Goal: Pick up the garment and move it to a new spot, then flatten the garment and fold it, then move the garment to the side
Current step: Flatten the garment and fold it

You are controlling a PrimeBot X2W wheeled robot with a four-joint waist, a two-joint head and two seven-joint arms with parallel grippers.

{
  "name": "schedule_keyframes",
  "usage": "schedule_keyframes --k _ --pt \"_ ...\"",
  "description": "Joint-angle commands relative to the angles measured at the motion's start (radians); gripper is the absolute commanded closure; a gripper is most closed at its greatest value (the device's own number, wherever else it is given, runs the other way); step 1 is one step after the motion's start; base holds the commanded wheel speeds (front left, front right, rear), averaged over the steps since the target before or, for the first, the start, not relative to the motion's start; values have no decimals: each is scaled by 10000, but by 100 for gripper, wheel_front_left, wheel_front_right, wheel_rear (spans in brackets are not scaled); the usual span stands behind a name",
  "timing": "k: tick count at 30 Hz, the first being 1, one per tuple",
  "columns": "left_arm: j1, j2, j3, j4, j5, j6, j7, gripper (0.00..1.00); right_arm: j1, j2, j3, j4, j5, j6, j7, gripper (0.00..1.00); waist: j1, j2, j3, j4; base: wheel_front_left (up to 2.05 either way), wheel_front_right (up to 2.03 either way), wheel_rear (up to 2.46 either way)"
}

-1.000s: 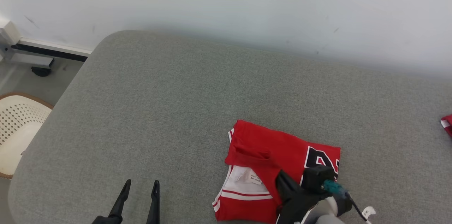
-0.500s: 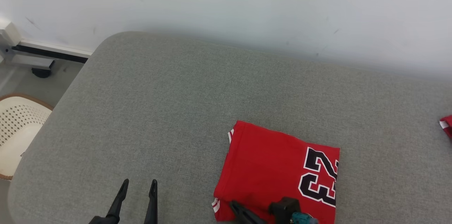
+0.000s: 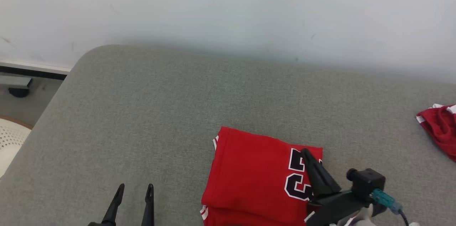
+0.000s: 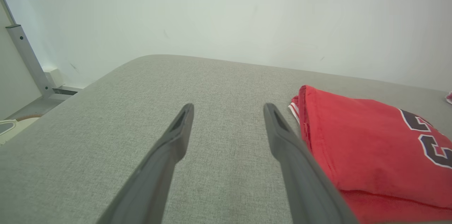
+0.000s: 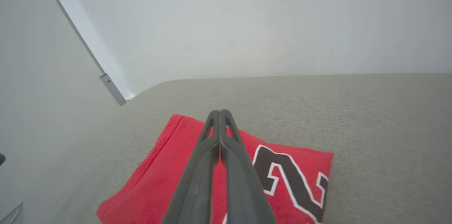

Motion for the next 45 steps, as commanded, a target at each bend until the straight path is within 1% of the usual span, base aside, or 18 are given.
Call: schedule_keyframes --k 1,2,6,8,11,16,20,21,22,24,25,26,38,45 --pt "109 6 90 -89 148 32 -24 0 394 0 -646 -268 -321 -22 5 100 0 0 -87 -289 0 0 0" --pt "109 6 90 -89 148 32 -24 0 394 0 -646 -268 -321 -22 5 100 0 0 -87 -289 0 0 0" --pt "266 4 233 -174 206 34 -25 0 1082 105 -1991 -898 -919 -21 7 100 0 0 -93 -688 0 0 0" --pt "313 7 346 -232 179 47 -24 0 1452 190 -2483 -1228 -1169 -21 5 100 0 0 -95 -887 0 0 0" --pt "314 4 462 -317 225 41 -24 0 1990 291 -2927 -1659 -1539 -22 5 100 0 0 -95 -1144 0 0 0" --pt "400 6 543 -399 320 30 -24 0 2614 512 -3598 -2229 -1763 -21 5 100 0 0 -94 -1413 0 0 0" --pt "471 6 640 -466 397 22 -24 0 2950 720 -3885 -2568 -1913 -21 5 100 0 0 -118 -1527 0 0 0" --pt "493 6 666 -480 414 20 -24 0 3025 771 -3883 -2619 -1951 -21 5 95 0 0 -128 -1542 0 0 0" --pt "513 6 694 -493 429 20 -24 0 3074 826 -3907 -2612 -1977 -21 7 87 0 0 -140 -1557 0 0 0" --pt "524 4 726 -512 452 16 -24 0 3149 894 -3914 -2587 -2028 -21 5 47 0 0 -166 -1580 0 0 0" --pt "520 7 760 -504 475 14 -24 0 3193 929 -3882 -2540 -2066 -21 5 21 0 0 -185 -1588 0 0 0" --pt "528 6 774 -502 483 13 -24 0 3223 961 -3834 -2500 -2104 -21 5 0 0 0 -203 -1595 0 0 0" --pt "810 6 881 -474 682 -1 -24 0 3329 1118 -3961 -2438 -2224 -21 5 0 0 0 -324 -1598 0 0 0" --pt "885 26 782 -563 770 -2 -24 0 3367 1136 -3993 -2397 -2331 -22 5 0 0 0 -310 -1617 0 0 0"
